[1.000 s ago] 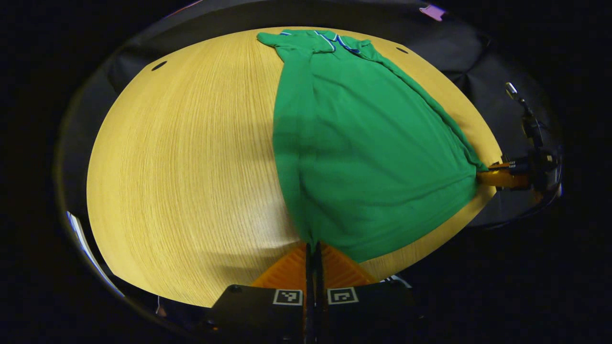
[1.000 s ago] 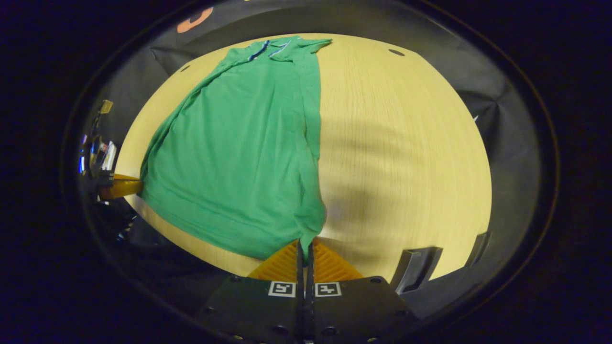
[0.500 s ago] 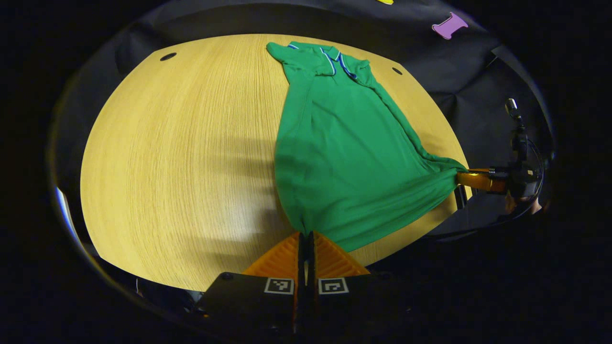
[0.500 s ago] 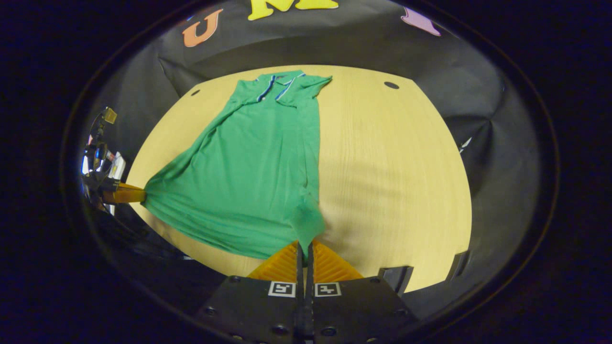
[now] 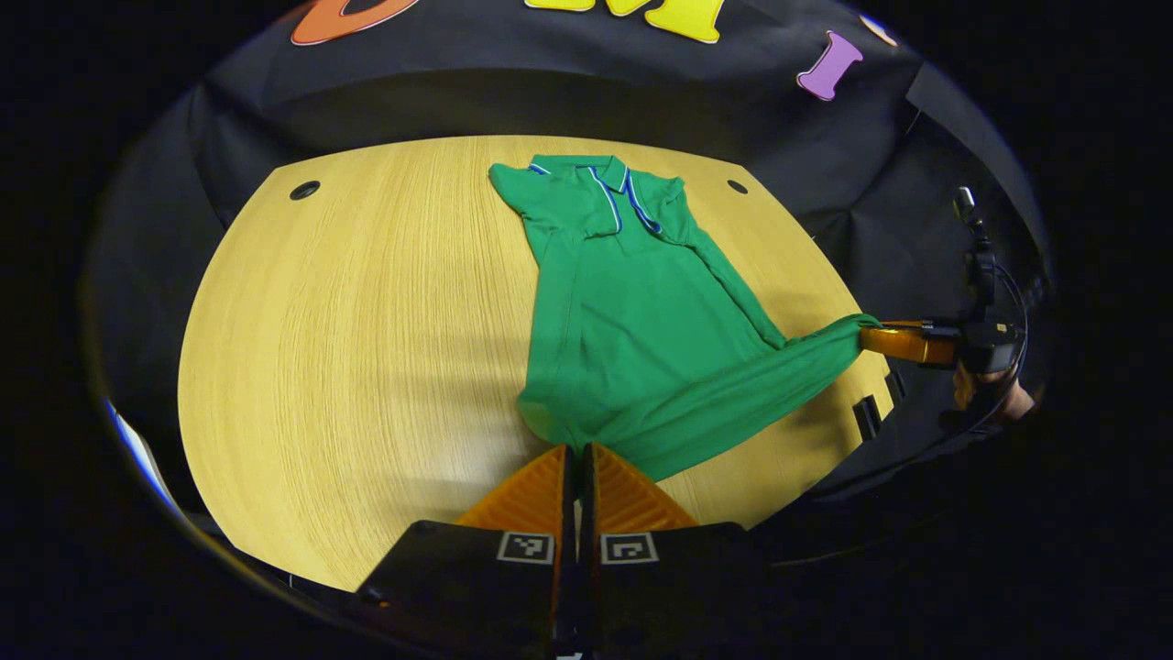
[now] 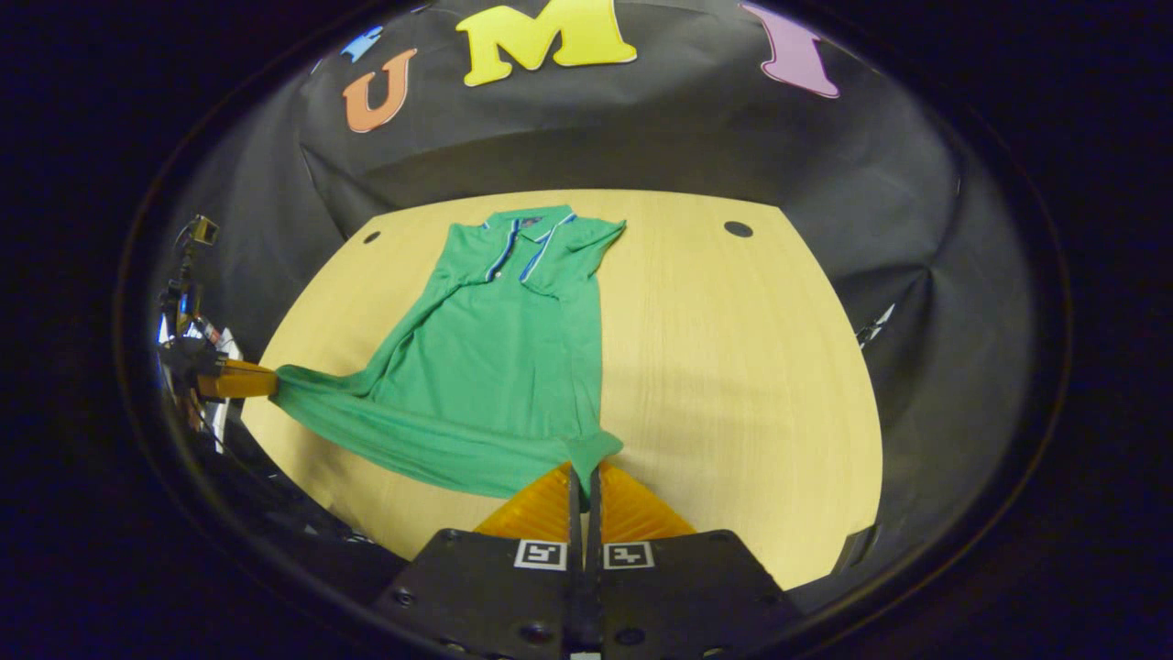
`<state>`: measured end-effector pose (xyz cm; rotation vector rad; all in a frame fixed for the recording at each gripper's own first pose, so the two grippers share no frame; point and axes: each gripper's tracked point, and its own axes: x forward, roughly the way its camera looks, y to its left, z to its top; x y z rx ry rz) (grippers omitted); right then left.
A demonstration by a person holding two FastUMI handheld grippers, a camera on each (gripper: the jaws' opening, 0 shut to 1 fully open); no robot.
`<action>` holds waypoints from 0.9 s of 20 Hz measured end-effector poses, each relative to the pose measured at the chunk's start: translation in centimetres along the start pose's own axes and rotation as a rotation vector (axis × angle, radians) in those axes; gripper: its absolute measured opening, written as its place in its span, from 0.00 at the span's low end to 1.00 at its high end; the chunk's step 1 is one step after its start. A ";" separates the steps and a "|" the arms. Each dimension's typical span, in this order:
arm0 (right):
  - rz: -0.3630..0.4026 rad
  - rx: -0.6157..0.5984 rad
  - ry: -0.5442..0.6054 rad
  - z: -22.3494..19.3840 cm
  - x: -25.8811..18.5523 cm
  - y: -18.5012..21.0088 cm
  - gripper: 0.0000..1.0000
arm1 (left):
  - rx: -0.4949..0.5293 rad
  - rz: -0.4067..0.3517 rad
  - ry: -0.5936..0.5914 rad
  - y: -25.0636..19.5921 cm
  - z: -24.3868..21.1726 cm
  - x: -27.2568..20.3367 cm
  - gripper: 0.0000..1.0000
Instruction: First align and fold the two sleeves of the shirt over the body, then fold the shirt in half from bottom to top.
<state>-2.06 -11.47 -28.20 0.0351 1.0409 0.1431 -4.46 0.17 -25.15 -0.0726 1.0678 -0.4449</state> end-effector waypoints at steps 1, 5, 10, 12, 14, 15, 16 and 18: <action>0.001 0.009 -0.011 0.7 0.2 0.0 0.00 | 0.003 0.004 -0.014 0.1 0.9 0.2 0.06; -0.011 0.024 -0.068 4.6 1.0 -0.4 0.00 | -0.023 0.020 -0.075 1.0 4.7 1.3 0.06; -0.020 0.072 -0.120 9.4 2.7 -0.7 0.00 | -0.018 0.050 -0.143 2.6 9.9 3.1 0.06; -0.018 0.067 -0.141 11.6 3.4 -0.6 0.00 | -0.018 0.066 -0.171 3.1 12.0 3.8 0.06; -0.022 0.054 -0.153 13.9 4.4 -0.7 0.00 | -0.020 0.069 -0.185 3.2 13.6 4.8 0.06; -0.026 0.048 -0.156 14.7 4.6 -0.8 0.00 | -0.018 0.076 -0.193 3.3 14.4 5.2 0.06; -0.033 0.041 -0.159 15.7 5.1 -1.1 0.00 | -0.016 0.084 -0.201 3.5 15.2 5.5 0.06; -0.033 0.032 -0.164 17.3 5.9 -1.4 0.00 | -0.032 0.088 -0.223 3.9 16.9 6.4 0.06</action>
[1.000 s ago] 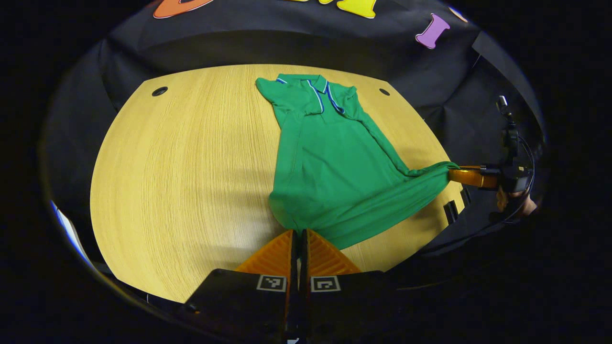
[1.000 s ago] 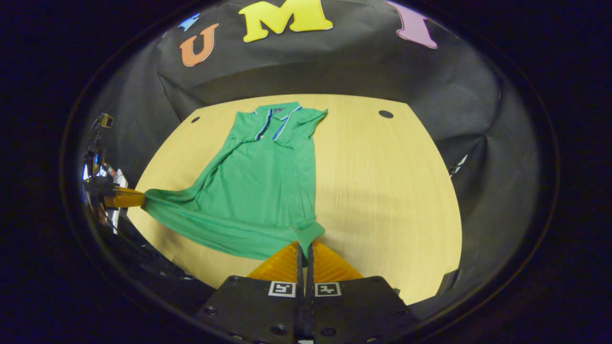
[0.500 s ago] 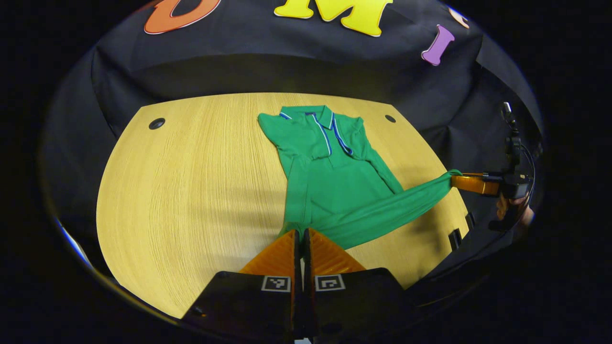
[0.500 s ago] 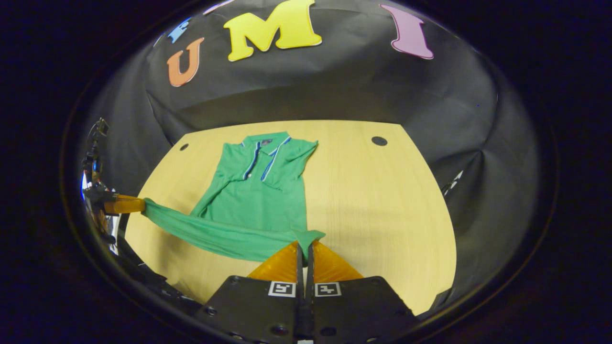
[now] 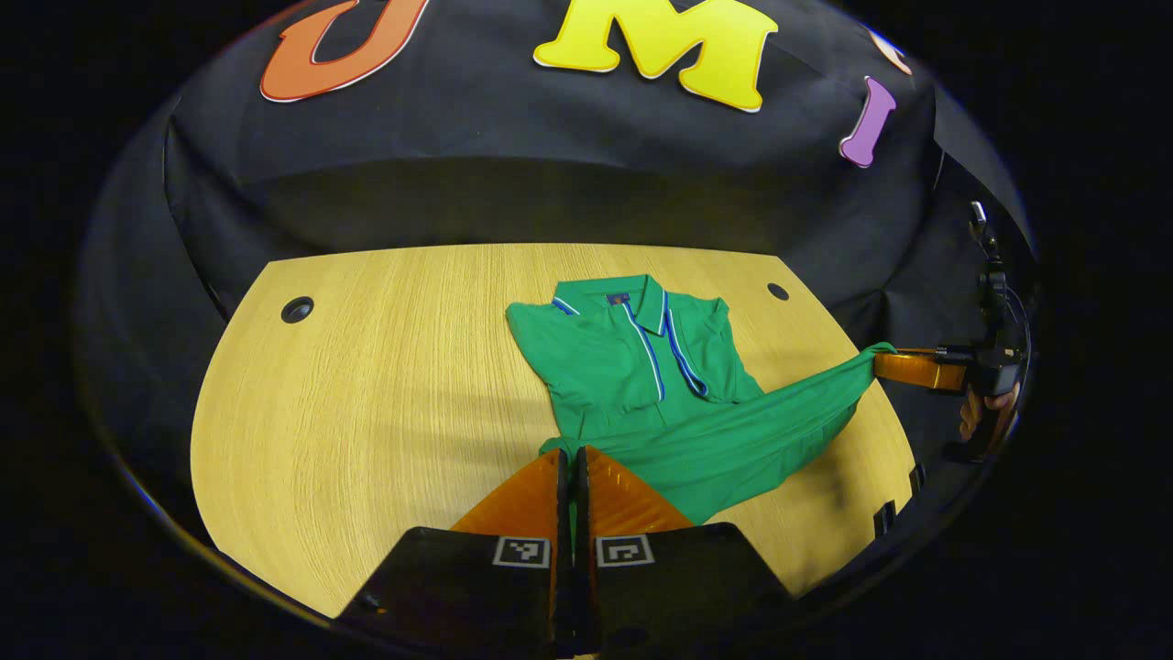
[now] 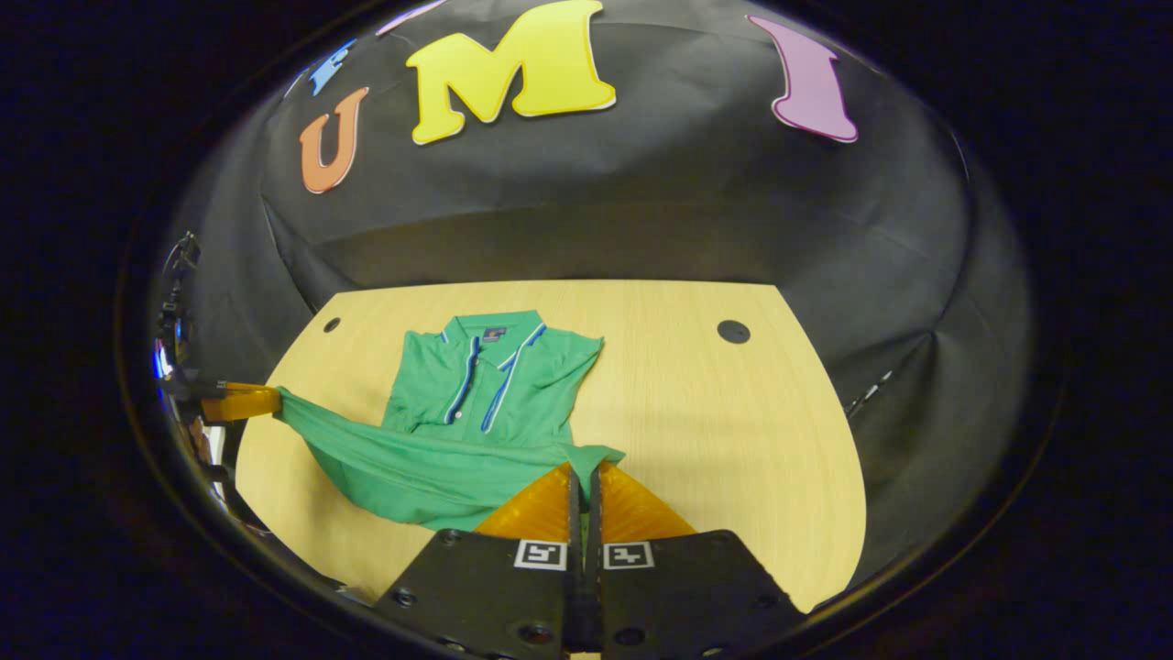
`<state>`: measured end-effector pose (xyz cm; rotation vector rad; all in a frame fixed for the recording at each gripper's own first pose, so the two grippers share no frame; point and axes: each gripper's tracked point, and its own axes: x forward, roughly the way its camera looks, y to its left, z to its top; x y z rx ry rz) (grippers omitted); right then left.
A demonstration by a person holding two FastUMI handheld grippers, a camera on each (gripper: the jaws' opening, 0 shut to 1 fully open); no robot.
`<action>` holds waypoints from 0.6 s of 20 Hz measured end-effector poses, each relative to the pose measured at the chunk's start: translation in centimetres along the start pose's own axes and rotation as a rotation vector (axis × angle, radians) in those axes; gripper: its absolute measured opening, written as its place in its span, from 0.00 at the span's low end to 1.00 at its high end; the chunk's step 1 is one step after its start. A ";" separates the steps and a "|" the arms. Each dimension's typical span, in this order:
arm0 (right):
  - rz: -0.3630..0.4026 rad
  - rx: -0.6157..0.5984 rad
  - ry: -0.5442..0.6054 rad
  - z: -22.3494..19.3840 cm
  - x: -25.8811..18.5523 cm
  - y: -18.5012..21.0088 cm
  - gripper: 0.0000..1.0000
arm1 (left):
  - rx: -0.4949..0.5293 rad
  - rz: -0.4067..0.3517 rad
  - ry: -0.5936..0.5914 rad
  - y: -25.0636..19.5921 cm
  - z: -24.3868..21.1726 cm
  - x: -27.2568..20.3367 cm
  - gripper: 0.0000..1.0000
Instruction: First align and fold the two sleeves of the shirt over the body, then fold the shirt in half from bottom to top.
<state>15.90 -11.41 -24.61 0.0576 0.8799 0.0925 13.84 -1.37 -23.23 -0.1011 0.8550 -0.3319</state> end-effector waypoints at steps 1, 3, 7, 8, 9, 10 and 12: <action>0.000 -0.007 -0.001 0.7 0.6 -0.2 0.00 | -0.014 0.001 -0.006 0.2 0.7 0.6 0.06; 0.001 -0.009 0.000 2.1 1.9 -0.7 0.00 | -0.036 0.009 -0.018 0.6 2.0 1.9 0.06; 0.000 -0.017 -0.003 4.8 5.1 -0.8 0.00 | -0.041 0.036 -0.059 1.7 4.8 5.1 0.06; 0.001 -0.027 -0.003 5.4 5.8 -0.7 0.00 | -0.044 0.048 -0.070 2.0 5.4 5.9 0.06; 0.000 -0.037 -0.004 5.9 6.6 -0.7 0.00 | -0.056 0.058 -0.082 2.3 6.0 6.7 0.06; 0.000 -0.045 -0.005 6.4 7.3 -0.6 0.00 | -0.073 0.070 -0.092 2.6 6.5 7.6 0.06; 0.002 -0.059 -0.007 7.5 8.9 -0.5 0.00 | -0.092 0.100 -0.106 3.6 7.2 9.2 0.06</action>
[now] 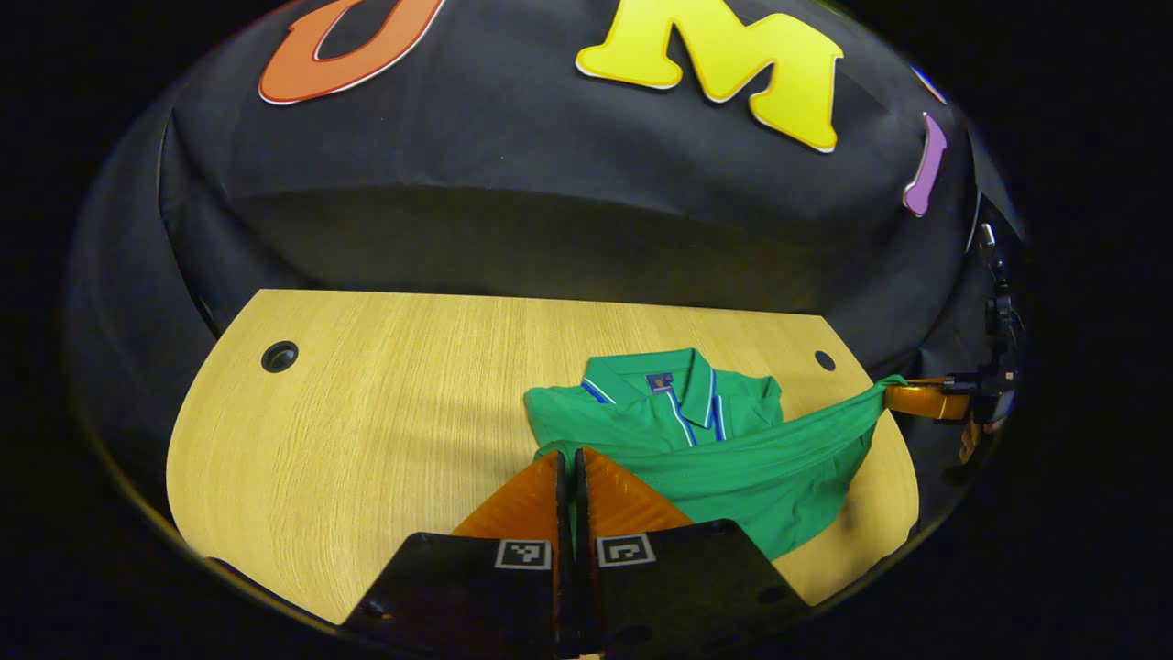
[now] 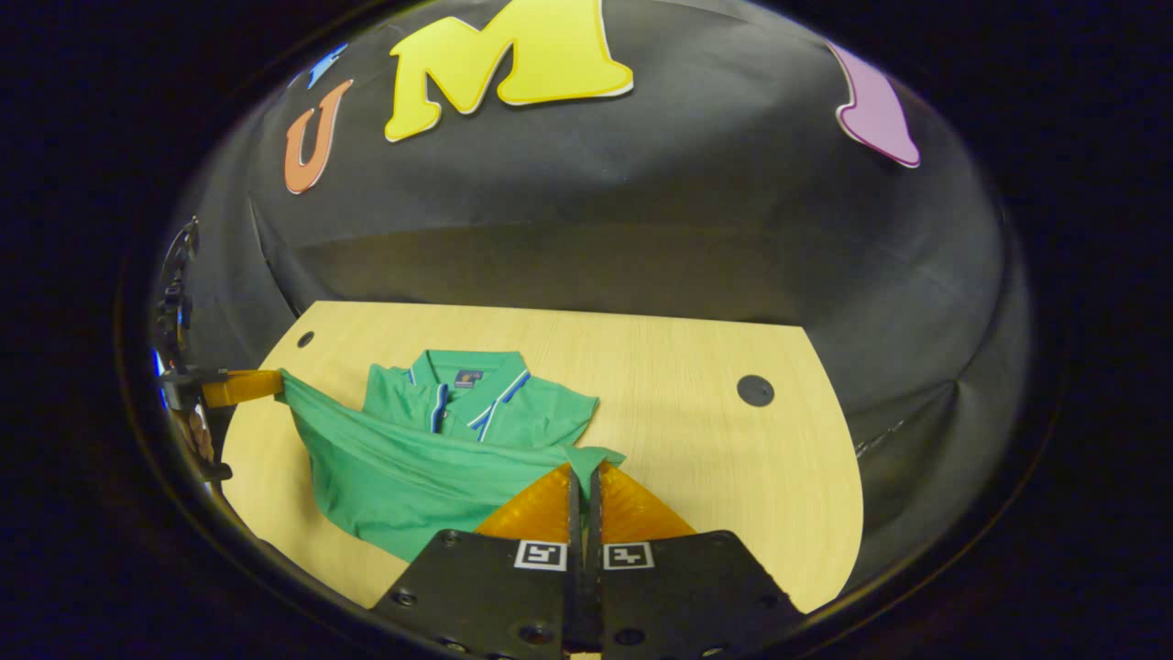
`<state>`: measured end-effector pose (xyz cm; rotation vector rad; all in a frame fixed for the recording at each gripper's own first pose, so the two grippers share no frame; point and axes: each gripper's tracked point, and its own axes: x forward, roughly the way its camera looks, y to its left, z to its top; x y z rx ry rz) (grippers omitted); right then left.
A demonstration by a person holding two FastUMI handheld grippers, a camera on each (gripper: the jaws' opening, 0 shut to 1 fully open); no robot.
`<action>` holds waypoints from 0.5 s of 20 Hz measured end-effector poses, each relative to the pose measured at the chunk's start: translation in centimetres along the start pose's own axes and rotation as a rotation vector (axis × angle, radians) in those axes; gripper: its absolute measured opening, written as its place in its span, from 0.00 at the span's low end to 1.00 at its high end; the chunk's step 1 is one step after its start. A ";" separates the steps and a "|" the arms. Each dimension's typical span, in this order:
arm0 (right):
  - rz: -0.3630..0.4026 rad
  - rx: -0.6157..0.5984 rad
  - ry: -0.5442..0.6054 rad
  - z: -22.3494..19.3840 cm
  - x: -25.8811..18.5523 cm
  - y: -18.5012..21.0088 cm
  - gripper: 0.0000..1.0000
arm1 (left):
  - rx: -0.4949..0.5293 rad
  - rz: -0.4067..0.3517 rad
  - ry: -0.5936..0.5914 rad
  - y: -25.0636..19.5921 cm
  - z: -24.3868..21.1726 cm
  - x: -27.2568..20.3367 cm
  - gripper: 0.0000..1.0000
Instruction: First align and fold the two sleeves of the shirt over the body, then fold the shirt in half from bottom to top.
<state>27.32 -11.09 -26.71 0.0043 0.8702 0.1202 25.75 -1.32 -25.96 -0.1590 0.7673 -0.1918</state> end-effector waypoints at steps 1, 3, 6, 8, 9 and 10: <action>0.005 -0.003 -0.002 0.5 0.8 0.2 0.00 | -0.005 0.015 -0.004 0.3 0.3 0.8 0.06; 0.011 -0.006 -0.012 1.5 2.5 0.3 0.00 | 0.006 0.045 -0.020 1.1 0.8 2.4 0.06; 0.032 0.018 -0.028 3.1 5.8 0.7 0.00 | 0.030 0.091 -0.046 2.1 1.3 4.5 0.05; 0.040 0.030 -0.030 3.7 7.7 0.7 0.00 | 0.017 0.111 -0.054 2.6 1.7 5.8 0.05; 0.043 0.035 -0.028 3.9 8.7 0.5 0.00 | 0.007 0.113 -0.062 2.7 1.9 6.3 0.06; 0.045 0.036 -0.026 4.1 9.5 0.4 0.00 | 0.006 0.117 -0.066 2.9 1.9 6.8 0.05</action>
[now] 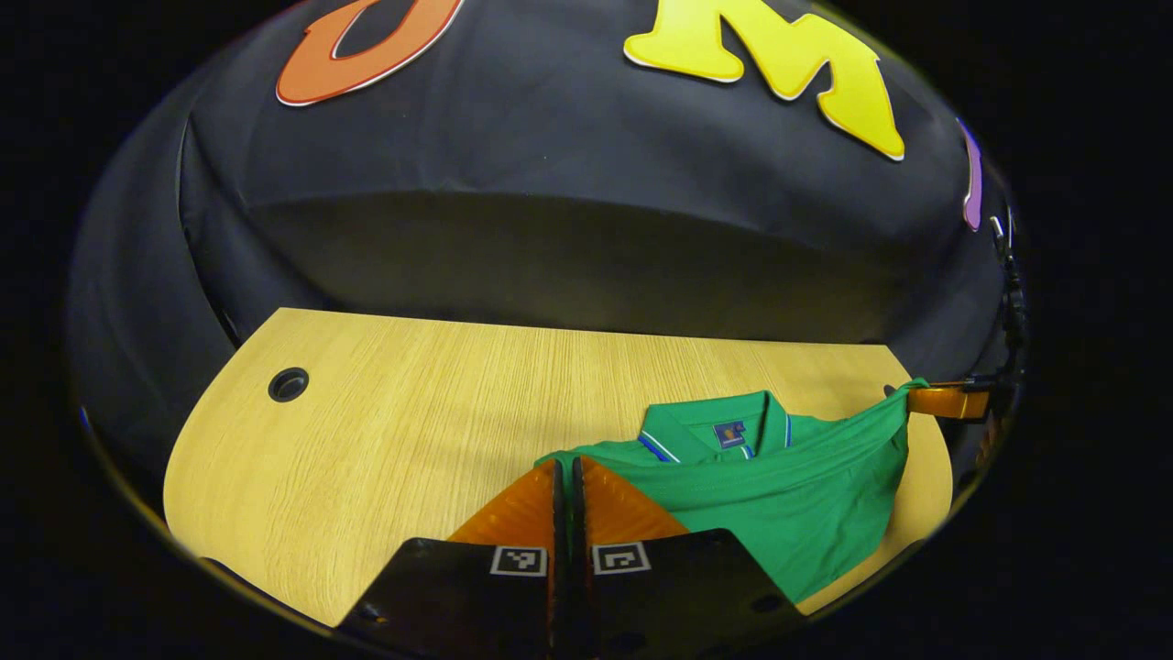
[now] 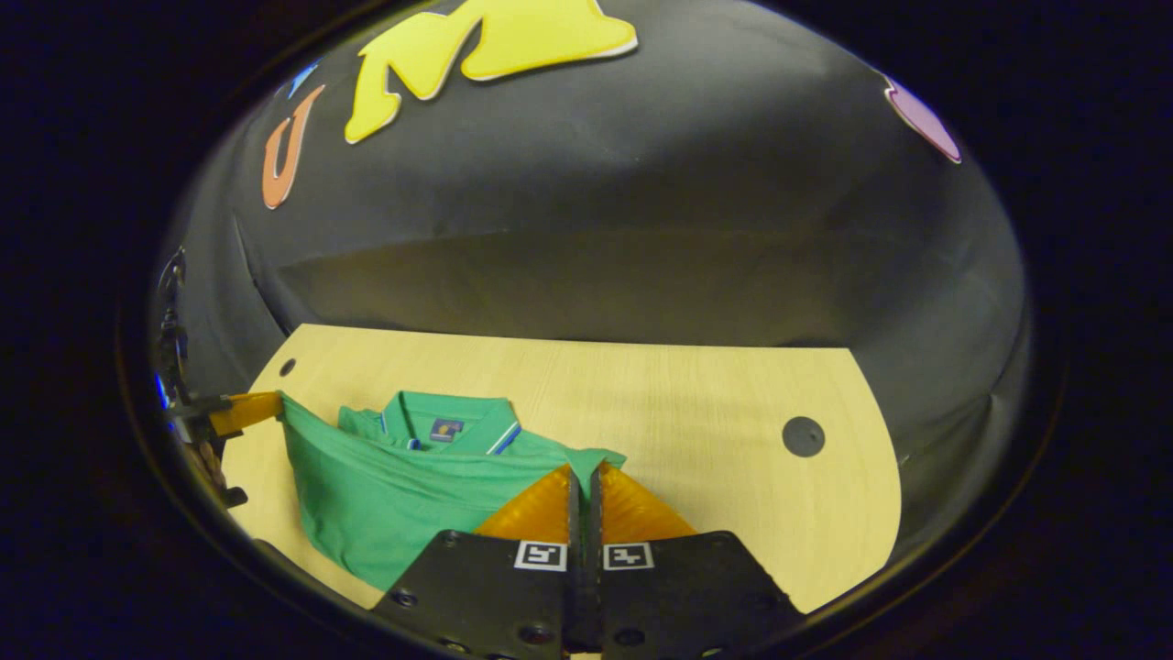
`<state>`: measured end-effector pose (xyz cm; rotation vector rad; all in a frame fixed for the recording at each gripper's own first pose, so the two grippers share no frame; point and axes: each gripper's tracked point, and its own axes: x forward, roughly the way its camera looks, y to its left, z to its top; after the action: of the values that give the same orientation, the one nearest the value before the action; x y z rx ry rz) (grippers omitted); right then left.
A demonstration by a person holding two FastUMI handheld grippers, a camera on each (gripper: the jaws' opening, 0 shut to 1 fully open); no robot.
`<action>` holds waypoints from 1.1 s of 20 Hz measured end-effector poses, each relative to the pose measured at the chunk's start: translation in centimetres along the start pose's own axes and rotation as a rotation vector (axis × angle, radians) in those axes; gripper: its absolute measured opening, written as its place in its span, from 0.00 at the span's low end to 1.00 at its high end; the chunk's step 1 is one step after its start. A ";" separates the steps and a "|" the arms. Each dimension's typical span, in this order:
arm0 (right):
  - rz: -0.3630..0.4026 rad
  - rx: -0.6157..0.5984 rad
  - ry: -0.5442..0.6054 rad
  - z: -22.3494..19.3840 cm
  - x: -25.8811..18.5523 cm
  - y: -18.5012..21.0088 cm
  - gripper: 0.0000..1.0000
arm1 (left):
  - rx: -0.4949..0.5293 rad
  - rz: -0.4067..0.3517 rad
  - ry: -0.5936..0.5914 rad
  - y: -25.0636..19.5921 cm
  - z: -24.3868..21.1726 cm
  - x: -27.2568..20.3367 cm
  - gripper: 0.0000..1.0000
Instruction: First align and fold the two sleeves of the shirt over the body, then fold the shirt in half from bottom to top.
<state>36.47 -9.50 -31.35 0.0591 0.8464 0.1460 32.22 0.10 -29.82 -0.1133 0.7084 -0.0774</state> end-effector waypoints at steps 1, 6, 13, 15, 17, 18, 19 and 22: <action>-0.001 -0.004 0.001 0.0 0.9 -0.1 0.00 | 0.011 0.009 -0.004 0.2 0.1 0.7 0.06; -0.009 -0.025 0.050 -2.2 3.5 -0.8 0.00 | 0.044 0.023 -0.001 0.1 -0.6 3.5 0.05; -0.089 0.021 0.036 -4.5 2.0 -2.1 0.90 | -0.031 0.105 0.037 1.8 -2.3 2.7 1.00; -0.126 0.013 -0.012 -4.1 0.1 -2.3 0.96 | -0.025 0.136 -0.022 2.1 -0.4 1.3 1.00; -0.144 0.010 -0.072 -2.8 -2.2 -2.1 0.96 | -0.007 0.175 -0.074 2.6 1.5 -1.1 1.00; -0.148 0.005 -0.105 -2.1 -3.6 -2.0 0.96 | -0.012 0.181 -0.100 2.4 2.5 -2.4 1.00; -0.151 0.000 -0.144 -1.1 -5.0 -1.8 0.96 | -0.021 0.187 -0.131 2.0 3.7 -4.1 1.00; -0.150 -0.013 -0.272 1.6 -9.4 -1.0 0.96 | -0.036 0.179 -0.229 0.5 7.0 -9.2 1.00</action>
<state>31.62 -11.88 -23.43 0.0028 0.5757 0.0018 29.81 2.13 -18.67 -0.0916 0.4887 0.1180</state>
